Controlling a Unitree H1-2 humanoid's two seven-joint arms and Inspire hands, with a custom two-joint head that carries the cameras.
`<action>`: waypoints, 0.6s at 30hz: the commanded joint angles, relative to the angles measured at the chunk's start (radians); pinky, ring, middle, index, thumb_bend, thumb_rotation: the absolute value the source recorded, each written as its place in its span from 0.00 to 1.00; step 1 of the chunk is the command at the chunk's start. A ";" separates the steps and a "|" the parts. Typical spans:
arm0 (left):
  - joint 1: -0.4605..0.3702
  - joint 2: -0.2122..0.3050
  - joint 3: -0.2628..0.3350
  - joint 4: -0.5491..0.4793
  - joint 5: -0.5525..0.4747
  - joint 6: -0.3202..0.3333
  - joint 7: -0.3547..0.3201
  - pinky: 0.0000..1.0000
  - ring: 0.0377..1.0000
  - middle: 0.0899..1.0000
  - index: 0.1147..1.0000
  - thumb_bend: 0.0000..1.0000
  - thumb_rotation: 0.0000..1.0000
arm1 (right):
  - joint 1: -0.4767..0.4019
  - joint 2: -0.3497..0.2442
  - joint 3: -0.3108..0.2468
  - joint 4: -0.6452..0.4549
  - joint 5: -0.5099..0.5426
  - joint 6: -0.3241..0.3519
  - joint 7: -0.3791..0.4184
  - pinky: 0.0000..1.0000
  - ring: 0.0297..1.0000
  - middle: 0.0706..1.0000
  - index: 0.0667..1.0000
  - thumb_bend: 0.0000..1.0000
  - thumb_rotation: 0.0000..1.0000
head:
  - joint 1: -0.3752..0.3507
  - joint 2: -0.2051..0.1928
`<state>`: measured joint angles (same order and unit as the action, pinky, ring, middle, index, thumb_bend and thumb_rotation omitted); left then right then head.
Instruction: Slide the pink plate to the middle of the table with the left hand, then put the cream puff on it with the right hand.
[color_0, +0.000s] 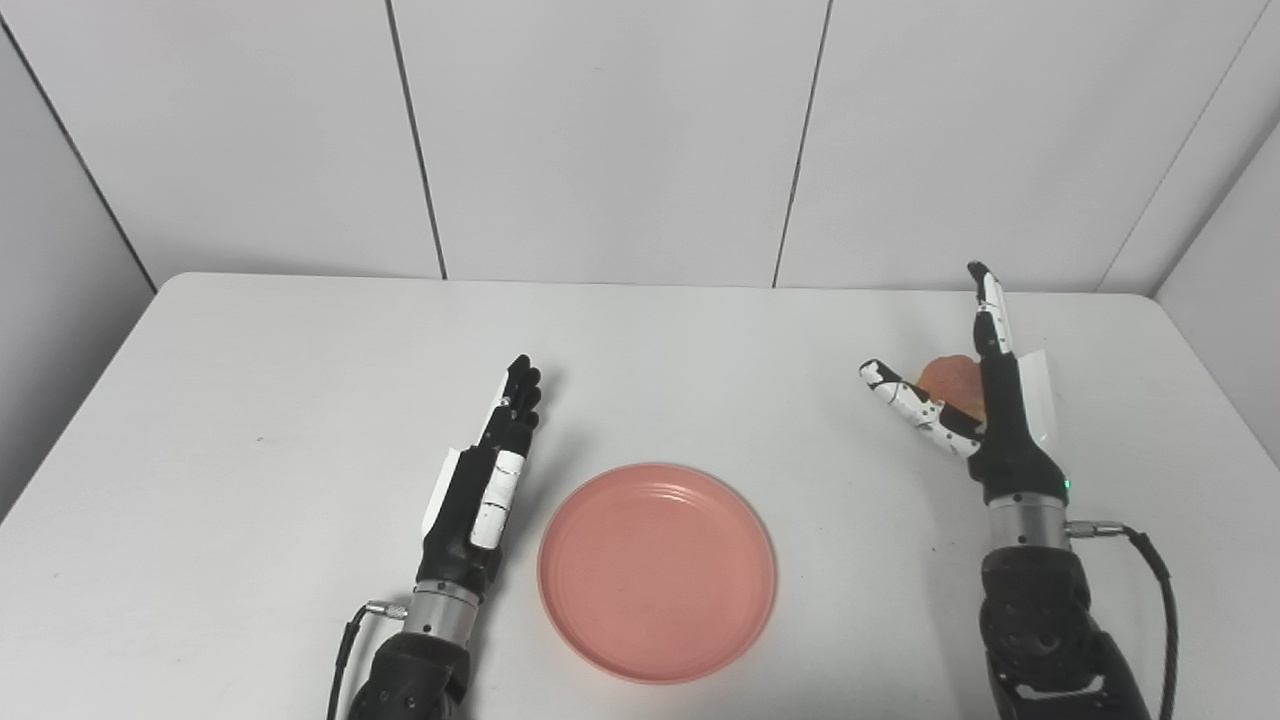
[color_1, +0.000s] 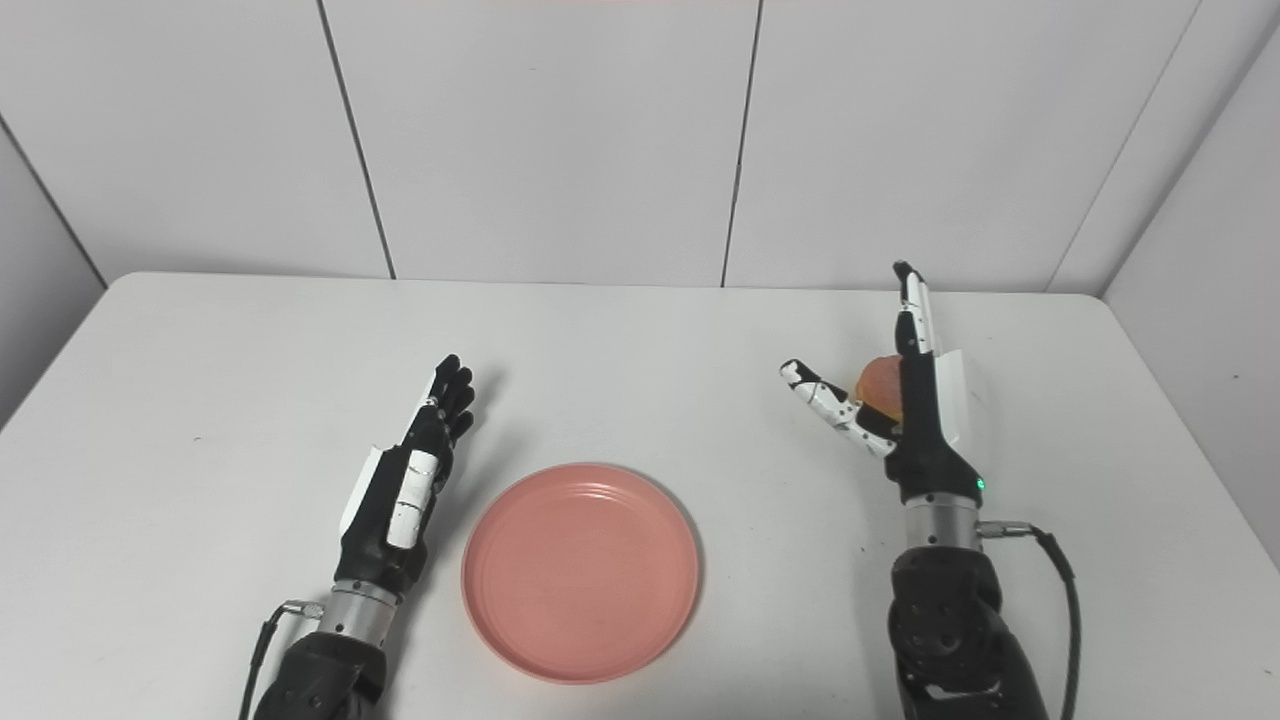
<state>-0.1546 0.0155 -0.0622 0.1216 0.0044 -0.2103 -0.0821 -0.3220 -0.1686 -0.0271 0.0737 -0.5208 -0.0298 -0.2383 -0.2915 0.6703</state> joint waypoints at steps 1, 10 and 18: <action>0.042 -0.003 0.004 0.073 -0.009 -0.006 0.003 1.00 1.00 1.00 1.00 0.71 1.00 | -0.046 -0.029 -0.006 0.002 -0.044 0.052 -0.020 0.91 0.97 0.99 0.98 0.64 0.60 | -0.010 -0.003; 0.058 0.004 0.010 0.043 -0.022 0.038 -0.009 1.00 1.00 1.00 1.00 0.68 1.00 | -0.086 -0.071 0.017 0.083 -0.129 0.161 -0.021 0.84 0.93 0.95 0.95 0.70 0.48 | -0.018 0.001; 0.116 0.019 -0.011 -0.073 -0.003 0.127 -0.028 1.00 1.00 1.00 1.00 0.74 1.00 | -0.116 -0.105 0.035 0.145 -0.129 0.227 0.009 0.84 0.92 0.94 0.95 0.73 0.44 | -0.019 0.003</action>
<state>-0.0979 0.0249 -0.0673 0.0397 -0.0120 -0.0979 -0.1036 -0.3915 -0.2471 0.0104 0.2318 -0.6470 0.1809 -0.2286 -0.3114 0.6734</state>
